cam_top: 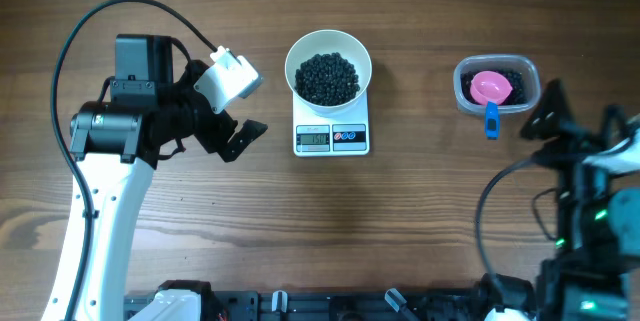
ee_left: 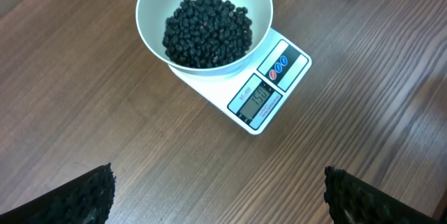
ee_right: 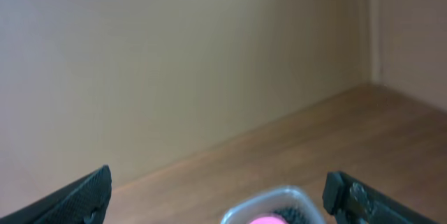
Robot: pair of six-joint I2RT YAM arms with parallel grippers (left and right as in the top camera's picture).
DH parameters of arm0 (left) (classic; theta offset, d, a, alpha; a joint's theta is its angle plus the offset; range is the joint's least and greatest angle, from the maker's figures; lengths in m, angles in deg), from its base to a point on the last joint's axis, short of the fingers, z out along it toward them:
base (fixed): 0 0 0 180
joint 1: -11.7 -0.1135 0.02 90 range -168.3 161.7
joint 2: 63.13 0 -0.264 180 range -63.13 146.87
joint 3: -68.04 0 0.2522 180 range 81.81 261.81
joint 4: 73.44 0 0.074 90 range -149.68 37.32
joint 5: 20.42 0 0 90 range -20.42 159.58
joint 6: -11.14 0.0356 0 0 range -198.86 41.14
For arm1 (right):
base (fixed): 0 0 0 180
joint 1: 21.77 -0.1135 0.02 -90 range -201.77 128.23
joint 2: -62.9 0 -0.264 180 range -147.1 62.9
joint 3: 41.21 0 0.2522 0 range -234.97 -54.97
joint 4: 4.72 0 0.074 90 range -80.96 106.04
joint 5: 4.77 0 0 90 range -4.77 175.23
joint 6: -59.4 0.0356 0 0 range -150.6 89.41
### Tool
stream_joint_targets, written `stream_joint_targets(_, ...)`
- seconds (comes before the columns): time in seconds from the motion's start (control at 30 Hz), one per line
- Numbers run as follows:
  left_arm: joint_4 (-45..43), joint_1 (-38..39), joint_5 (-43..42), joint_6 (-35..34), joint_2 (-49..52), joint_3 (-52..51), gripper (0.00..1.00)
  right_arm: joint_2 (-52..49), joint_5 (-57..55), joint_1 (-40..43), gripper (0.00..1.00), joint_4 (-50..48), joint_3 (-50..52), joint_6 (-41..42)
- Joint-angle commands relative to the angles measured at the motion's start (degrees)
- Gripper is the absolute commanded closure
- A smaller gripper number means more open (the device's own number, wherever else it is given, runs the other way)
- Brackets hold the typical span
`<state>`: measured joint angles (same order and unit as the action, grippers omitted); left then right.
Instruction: Scoop item into bowl and weigh 150g on scale
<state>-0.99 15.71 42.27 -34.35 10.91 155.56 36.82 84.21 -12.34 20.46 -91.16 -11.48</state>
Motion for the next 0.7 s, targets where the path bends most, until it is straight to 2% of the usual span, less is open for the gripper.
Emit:
stream_joint_targets(0.0, -0.13, 0.0, -0.26, -0.33, 0.22, -0.31, 0.0, 9.03, -5.16, -4.2, 0.0, -5.92, 11.54, -1.11)
stream_joint_targets(0.23, -0.13, 0.0, -0.26, -0.33, 0.22, -0.31, 0.0, 20.52, -9.97, -7.67, 0.0, -19.76, 29.44, -1.14)
stream_joint_targets(0.43, -0.13, 0.0, -0.26, -0.33, 0.22, -0.31, 0.0, 25.22, -9.22, -7.67, 0.0, -18.45, 34.01, -0.9)
stream_joint_targets(0.5, -0.13, 0.0, -0.26, -0.35, 0.22, -0.31, 0.0, 25.94, -6.19, -7.67, 0.0, -16.79, 36.0, -0.81)
stream_joint_targets(0.57, -0.15, 0.0, -0.28, -0.33, 0.22, -0.31, 0.0, 25.94, -4.44, -7.93, 0.0, -12.04, 35.89, 3.28)
stream_joint_targets(0.67, -0.13, 0.0, -0.26, -0.33, 0.22, -0.31, 0.0, 25.92, -1.88, -7.98, 0.0, -12.13, 35.89, 2.51)
